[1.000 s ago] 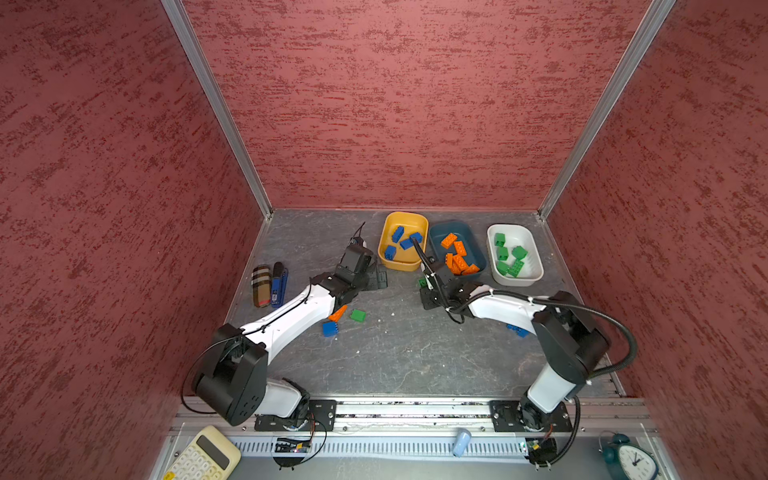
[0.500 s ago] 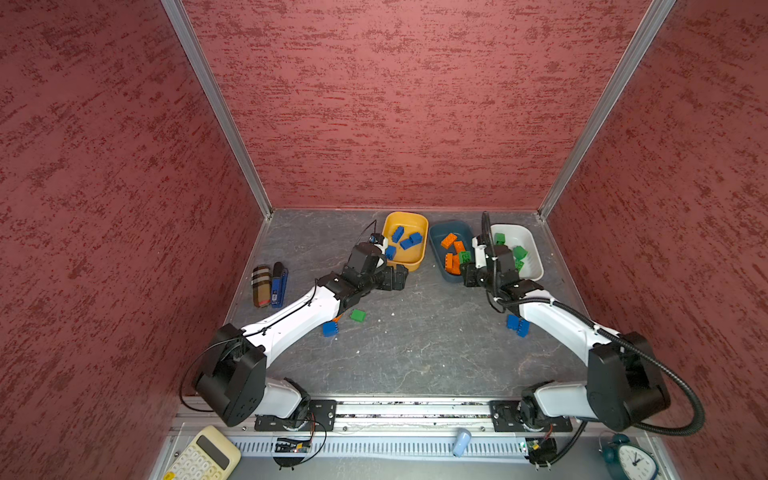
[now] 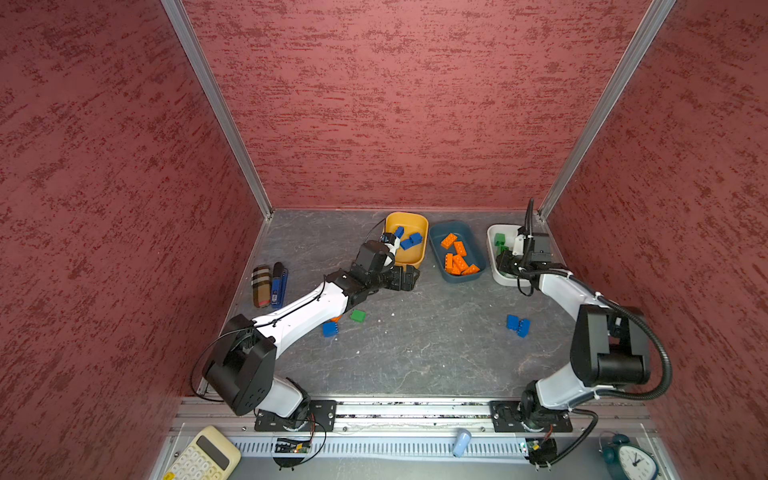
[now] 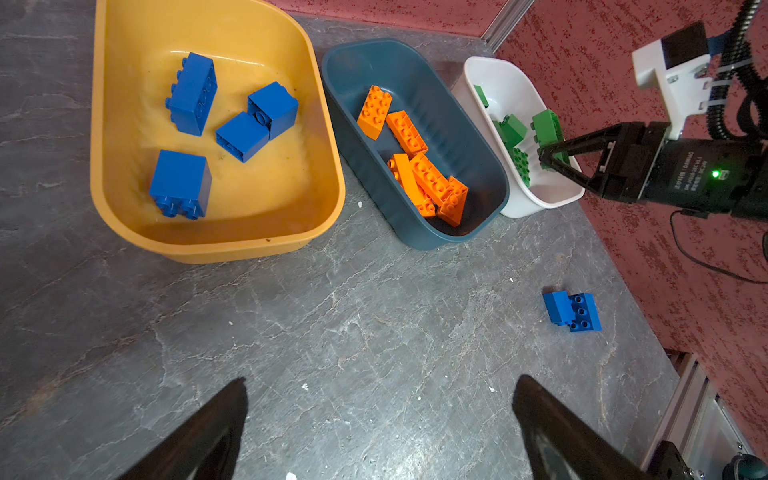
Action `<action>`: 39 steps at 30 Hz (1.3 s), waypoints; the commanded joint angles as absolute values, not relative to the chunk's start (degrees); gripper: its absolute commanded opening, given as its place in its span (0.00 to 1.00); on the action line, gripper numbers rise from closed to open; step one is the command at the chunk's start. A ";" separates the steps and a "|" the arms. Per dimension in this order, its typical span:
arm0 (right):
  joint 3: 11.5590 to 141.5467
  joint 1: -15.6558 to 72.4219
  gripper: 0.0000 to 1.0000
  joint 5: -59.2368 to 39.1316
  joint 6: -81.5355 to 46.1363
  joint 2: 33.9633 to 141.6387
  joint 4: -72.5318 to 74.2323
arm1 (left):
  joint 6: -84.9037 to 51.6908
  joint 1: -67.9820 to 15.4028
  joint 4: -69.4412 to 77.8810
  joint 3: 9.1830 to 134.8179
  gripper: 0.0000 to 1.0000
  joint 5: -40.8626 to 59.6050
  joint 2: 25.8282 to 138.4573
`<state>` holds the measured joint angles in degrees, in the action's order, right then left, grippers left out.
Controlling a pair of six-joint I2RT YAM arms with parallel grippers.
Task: Sort the legos into containers by color
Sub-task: 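Carry the green brick into the white tub and release with right gripper, then grasp an orange 2x3 brick near the stapler with left while right rises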
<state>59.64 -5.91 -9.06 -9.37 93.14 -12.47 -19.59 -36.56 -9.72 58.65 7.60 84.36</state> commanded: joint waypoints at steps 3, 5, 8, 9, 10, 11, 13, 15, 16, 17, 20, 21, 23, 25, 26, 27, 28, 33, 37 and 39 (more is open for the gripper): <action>71.25 -8.99 0.32 -5.05 -2.52 101.65 -18.95 | -19.30 -36.75 -9.61 59.15 1.00 5.55 83.54; 74.63 -9.40 0.32 -3.70 -1.96 104.75 -19.17 | -19.96 -36.81 -9.83 58.49 1.00 3.14 82.66; 80.53 -9.57 0.34 -2.01 -0.66 109.82 -20.57 | -21.06 -36.51 -10.19 57.01 0.99 -0.84 81.02; 82.51 -9.50 0.36 -1.81 -0.35 111.69 -21.29 | -21.47 -36.36 -10.46 56.56 1.00 -2.23 80.40; 84.10 -9.50 0.39 -1.68 -0.26 112.97 -21.86 | -21.93 -36.19 -10.94 55.90 0.99 -3.49 79.67; 85.34 -9.51 0.42 -1.58 -0.25 113.63 -22.36 | -22.26 -36.05 -11.34 55.42 0.99 -4.86 79.04; 86.97 -9.41 0.50 -1.36 -0.63 114.02 -23.20 | -23.29 -35.38 -13.17 54.30 1.00 -7.72 77.52; 86.64 -9.42 0.58 -1.06 -1.63 112.92 -22.72 | -24.24 -34.51 -14.73 53.09 1.00 -9.50 76.12; 86.19 -9.45 0.60 -0.97 -2.40 112.17 -22.23 | -24.91 -33.92 -15.54 52.42 0.99 -10.45 75.33; 85.72 -9.45 0.62 -1.09 -3.01 111.43 -21.86 | -25.48 -33.35 -16.24 51.80 1.00 -11.16 74.73; 83.61 -9.32 0.67 -2.34 -5.21 108.17 -20.80 | -27.29 -31.38 -17.94 49.64 0.99 -12.60 72.70; 82.34 -9.25 0.69 -3.14 -6.10 106.64 -20.08 | -27.89 -30.69 -18.57 49.04 1.00 -13.02 72.00; 79.17 -8.85 0.73 -5.52 -8.01 103.54 -18.08 | -29.15 -29.15 -19.69 47.96 1.00 -13.79 70.84; 75.36 -8.24 0.81 -8.43 -10.38 100.25 -15.20 | -30.64 -27.41 -20.81 46.92 1.00 -13.90 69.99; 72.93 -7.93 0.97 -9.50 -12.23 98.26 -12.93 | -31.50 -26.25 -21.40 46.44 1.00 -13.80 69.71; 70.32 -7.49 0.99 -10.47 -14.21 96.29 -10.47 | -32.25 -25.24 -22.03 46.05 1.00 -13.64 69.53; 68.28 -7.09 0.99 -11.23 -15.83 94.56 -8.53 | -32.81 -24.42 -22.53 45.75 0.99 -13.37 69.44; 59.95 -5.16 0.99 -12.70 -22.91 87.18 -0.80 | -36.01 -20.79 -25.95 45.26 1.00 -13.91 70.58; 57.37 -4.46 0.99 -12.29 -25.02 84.20 -0.77 | -38.04 -18.15 -29.19 46.57 1.00 -11.30 73.89; 56.14 -4.35 0.99 -12.26 -25.48 83.58 -1.14 | -38.94 -17.76 -31.03 47.55 1.00 -11.91 76.23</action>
<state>57.32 -4.43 -11.49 -22.44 85.17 -4.08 -36.42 -18.59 -26.89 46.00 -12.08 73.78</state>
